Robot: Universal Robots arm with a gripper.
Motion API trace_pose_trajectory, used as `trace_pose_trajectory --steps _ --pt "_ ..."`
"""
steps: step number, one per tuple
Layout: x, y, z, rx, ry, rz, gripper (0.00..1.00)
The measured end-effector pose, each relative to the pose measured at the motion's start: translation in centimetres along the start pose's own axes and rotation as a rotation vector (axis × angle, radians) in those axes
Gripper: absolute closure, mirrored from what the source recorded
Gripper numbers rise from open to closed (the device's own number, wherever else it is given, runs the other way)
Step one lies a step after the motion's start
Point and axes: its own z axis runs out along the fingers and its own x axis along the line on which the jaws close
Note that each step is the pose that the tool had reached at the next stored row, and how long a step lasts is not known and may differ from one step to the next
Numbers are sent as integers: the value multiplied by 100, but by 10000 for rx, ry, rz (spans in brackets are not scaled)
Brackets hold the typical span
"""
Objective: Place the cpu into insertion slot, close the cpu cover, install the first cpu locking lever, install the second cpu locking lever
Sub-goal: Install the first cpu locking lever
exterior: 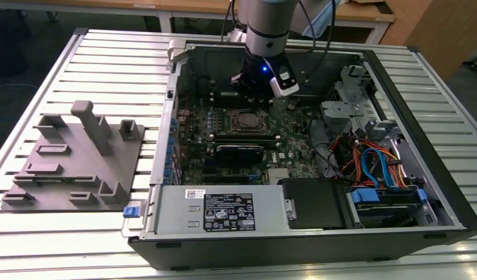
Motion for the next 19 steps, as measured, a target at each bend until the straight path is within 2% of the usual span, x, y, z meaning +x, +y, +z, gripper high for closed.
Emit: trace_pose_trajectory --steps 7,9,13,19 --pt "0 0 -3 8 1 -1 90" --pt "0 -1 6 50 0 -2 90" --pt "1 -5 26 178 3 -4 90" --pt "-2 -5 53 179 3 -3 90"
